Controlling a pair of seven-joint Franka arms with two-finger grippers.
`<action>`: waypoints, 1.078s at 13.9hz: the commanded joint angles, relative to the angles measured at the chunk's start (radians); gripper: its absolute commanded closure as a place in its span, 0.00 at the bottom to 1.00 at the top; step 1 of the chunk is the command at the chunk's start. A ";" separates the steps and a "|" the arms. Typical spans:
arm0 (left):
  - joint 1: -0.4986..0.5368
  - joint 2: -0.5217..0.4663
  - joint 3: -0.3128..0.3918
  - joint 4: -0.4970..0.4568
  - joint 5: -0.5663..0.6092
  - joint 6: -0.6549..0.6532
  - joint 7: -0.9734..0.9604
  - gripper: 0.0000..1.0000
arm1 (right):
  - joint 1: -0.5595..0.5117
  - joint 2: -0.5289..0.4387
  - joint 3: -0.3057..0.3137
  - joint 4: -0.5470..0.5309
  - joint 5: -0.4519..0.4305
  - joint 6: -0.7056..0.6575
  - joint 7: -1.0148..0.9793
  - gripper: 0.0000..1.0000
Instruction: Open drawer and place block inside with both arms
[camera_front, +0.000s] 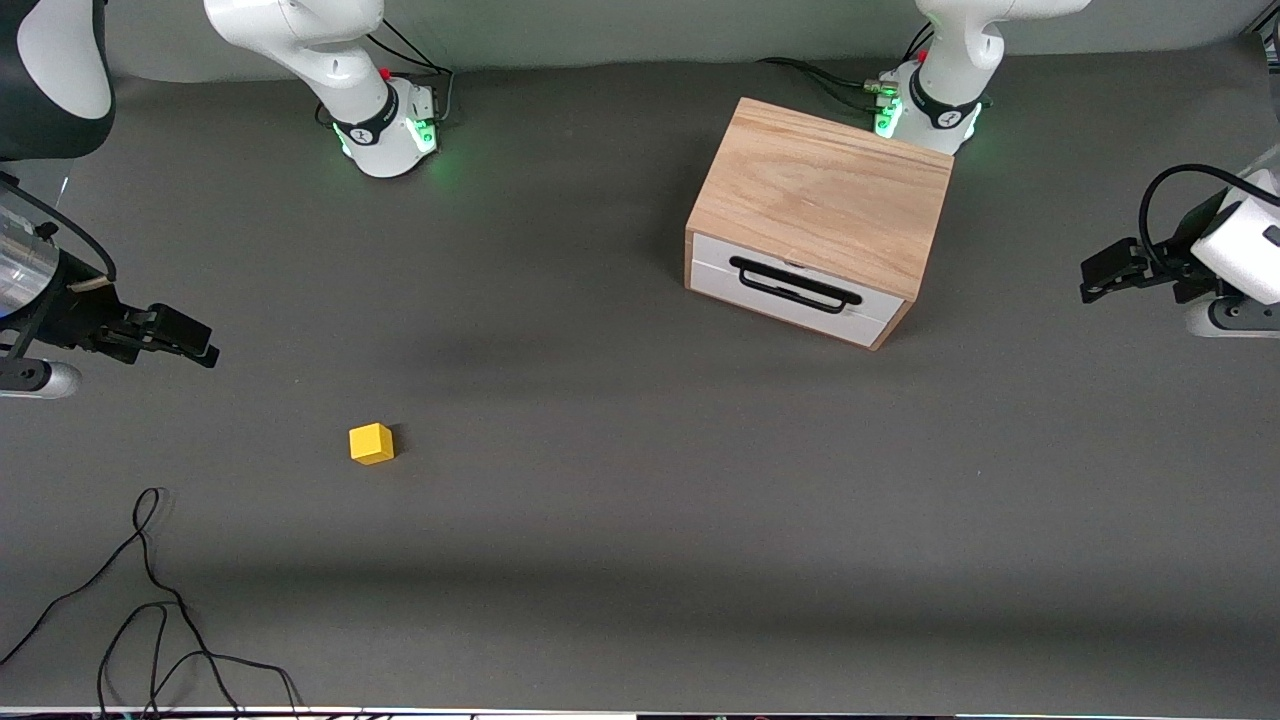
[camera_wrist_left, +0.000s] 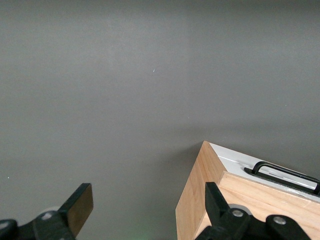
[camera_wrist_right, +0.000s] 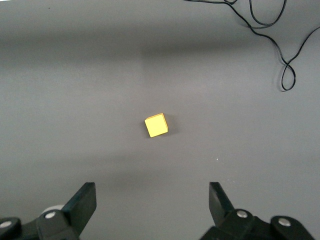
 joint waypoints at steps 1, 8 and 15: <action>-0.011 0.003 0.007 0.018 0.011 -0.017 0.014 0.00 | 0.002 -0.006 -0.004 0.014 -0.007 -0.019 0.005 0.00; -0.029 0.003 -0.039 0.013 -0.001 -0.049 -0.355 0.00 | 0.005 0.001 0.004 0.011 -0.016 -0.019 0.006 0.00; -0.061 0.060 -0.277 0.018 0.002 -0.027 -1.306 0.00 | 0.006 0.021 0.004 0.008 -0.016 -0.019 0.015 0.00</action>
